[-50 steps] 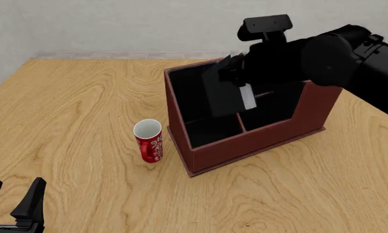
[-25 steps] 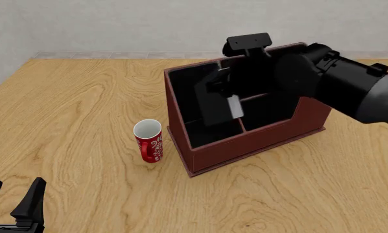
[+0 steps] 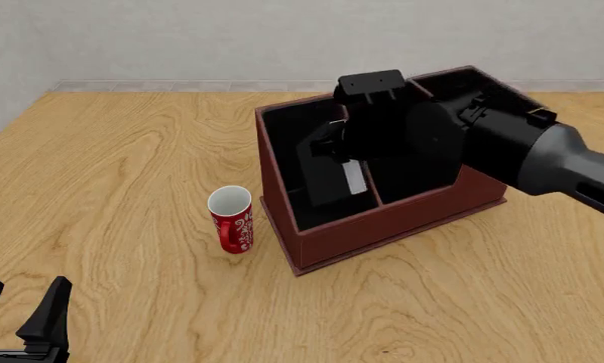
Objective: Pick up the book and place it in the left compartment of the caddy.
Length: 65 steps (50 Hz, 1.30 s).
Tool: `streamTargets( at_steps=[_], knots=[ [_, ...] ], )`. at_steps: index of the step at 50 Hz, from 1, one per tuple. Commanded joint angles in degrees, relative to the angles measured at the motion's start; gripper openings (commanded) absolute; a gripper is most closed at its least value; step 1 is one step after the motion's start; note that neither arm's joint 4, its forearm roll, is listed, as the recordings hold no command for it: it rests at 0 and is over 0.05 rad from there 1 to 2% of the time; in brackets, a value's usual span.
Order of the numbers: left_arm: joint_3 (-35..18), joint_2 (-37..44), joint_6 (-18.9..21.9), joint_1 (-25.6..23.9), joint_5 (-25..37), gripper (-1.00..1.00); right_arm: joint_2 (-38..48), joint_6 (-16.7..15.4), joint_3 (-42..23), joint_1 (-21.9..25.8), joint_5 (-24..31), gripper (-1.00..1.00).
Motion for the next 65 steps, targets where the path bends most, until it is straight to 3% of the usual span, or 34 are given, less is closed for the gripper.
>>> streamTargets(
  at_steps=[1,65],
  knots=[
    [0.00,0.00,0.00,0.00,0.00,1.00,1.04,1.47,0.03,0.33,-1.55,-1.00],
    [0.00,0.00,0.00,0.00,0.00,1.00,5.16,3.10,2.26,1.74,-5.52,-1.00]
  ],
)
